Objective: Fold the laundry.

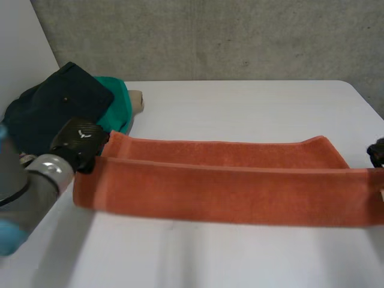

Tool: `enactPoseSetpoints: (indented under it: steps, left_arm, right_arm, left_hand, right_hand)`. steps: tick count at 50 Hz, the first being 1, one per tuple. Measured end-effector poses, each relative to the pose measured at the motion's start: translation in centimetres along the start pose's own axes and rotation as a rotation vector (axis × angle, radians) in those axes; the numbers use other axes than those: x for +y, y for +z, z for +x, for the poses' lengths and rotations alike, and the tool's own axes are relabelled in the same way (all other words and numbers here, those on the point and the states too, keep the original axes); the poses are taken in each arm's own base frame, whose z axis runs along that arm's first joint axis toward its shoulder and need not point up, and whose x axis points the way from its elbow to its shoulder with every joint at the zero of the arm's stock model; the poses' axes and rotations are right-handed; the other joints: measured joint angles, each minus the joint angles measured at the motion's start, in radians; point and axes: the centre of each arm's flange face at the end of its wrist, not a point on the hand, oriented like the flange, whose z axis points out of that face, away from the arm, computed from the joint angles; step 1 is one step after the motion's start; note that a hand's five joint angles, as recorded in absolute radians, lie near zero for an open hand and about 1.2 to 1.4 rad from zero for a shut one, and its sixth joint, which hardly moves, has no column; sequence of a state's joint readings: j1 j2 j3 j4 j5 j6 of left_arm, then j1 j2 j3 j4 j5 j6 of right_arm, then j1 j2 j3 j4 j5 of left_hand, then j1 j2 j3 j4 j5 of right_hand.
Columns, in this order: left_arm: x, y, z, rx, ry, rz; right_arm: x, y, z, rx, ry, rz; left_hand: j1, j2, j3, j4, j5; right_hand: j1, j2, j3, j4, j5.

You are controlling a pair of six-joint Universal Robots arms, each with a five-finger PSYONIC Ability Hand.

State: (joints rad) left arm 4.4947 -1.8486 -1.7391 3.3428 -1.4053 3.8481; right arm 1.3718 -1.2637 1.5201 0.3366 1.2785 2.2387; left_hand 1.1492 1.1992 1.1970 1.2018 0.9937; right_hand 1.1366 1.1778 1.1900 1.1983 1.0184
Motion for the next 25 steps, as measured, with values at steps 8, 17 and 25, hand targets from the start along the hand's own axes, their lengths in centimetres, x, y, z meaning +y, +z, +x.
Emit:
enactPoseSetpoints:
  steps: [8,17,25]
  left_arm:
    - [-0.3,5.9,0.3,-0.082,0.031,0.048]
    - [-0.7,10.9,0.8,-0.144,0.04,0.093]
    - [-0.1,14.6,1.3,-0.186,0.055,0.117]
  right_arm:
    - [-2.2,5.4,-1.6,0.132,-0.056,0.149]
    - [-4.2,10.1,-2.5,0.239,-0.103,0.293]
    - [-4.2,14.2,-2.5,0.306,-0.11,0.303]
  left_hand:
    - [0.0,0.0,0.0,0.0,0.0]
    - [0.0,0.0,0.0,0.0,0.0]
    - [0.0,0.0,0.0,0.0,0.0]
  right_hand:
    - [0.0,0.0,0.001,0.0,0.0]
    - [0.0,0.0,0.001,0.0,0.0]
    - [0.0,0.0,0.001,0.001,0.0]
